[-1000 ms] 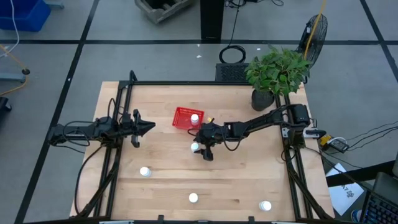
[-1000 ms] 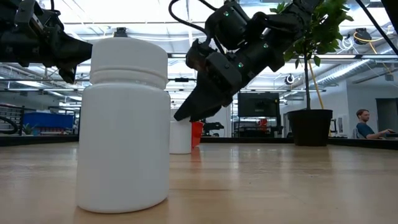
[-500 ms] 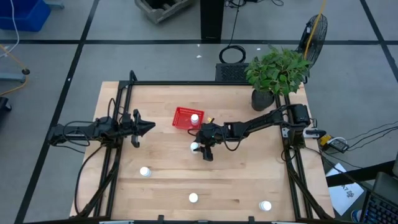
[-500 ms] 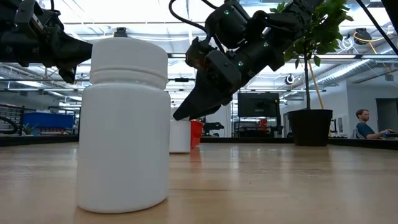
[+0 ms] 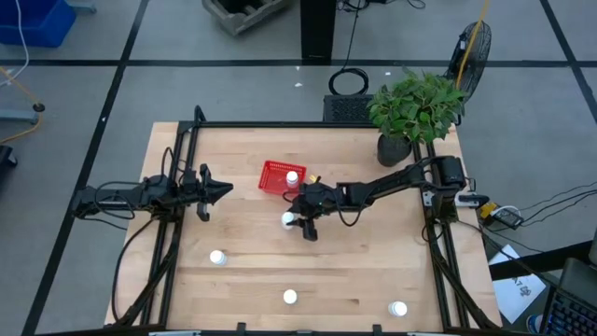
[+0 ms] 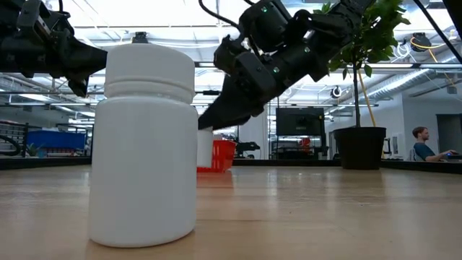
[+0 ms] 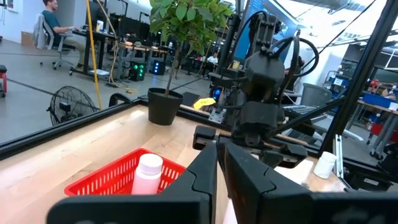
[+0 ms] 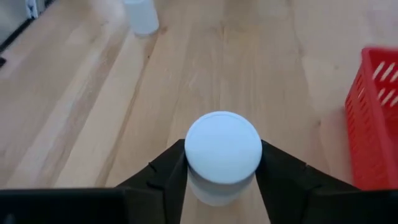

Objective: Pick and place pill bottles into a basket
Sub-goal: Put the white pill bottle into the red basket

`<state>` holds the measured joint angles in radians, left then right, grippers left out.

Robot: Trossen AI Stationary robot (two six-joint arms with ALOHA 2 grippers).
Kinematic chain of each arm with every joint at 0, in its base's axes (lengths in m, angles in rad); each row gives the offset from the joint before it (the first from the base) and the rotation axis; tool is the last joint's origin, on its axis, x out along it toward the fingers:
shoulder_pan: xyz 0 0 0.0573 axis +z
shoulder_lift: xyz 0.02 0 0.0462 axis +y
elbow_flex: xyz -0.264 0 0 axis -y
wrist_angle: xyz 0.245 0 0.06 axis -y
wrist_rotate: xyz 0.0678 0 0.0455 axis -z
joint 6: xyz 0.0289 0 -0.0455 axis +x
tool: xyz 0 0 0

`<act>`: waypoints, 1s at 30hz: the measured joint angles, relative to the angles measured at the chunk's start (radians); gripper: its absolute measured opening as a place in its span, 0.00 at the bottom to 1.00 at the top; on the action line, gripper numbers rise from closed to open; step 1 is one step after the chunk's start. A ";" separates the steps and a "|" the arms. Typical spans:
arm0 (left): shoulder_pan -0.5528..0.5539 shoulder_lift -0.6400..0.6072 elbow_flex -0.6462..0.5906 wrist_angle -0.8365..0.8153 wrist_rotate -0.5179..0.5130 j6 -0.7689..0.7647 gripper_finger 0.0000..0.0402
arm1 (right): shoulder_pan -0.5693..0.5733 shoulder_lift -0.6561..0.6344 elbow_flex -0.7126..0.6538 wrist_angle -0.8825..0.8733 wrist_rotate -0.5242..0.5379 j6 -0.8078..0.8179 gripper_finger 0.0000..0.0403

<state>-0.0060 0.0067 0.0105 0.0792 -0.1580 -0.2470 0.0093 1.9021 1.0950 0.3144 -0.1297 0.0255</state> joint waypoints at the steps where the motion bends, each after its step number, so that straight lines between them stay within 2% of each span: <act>1: 0.000 0.000 0.000 0.000 0.000 0.000 0.09 | -0.004 -0.007 0.000 0.004 0.005 -0.006 0.38; 9: 0.000 0.000 0.000 0.000 0.000 0.000 0.09 | -0.035 -0.102 0.000 0.002 0.117 -0.060 0.38; 14: 0.000 0.000 0.000 0.000 0.000 0.000 0.09 | -0.057 -0.149 0.000 -0.021 0.227 -0.091 0.37; 30: 0.000 0.000 0.000 0.000 0.000 0.000 0.09 | -0.122 -0.148 -0.005 -0.113 0.257 -0.066 0.39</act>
<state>-0.0063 0.0067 0.0105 0.0788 -0.1577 -0.2471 -0.1130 1.7542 1.0896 0.2018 0.1268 -0.0410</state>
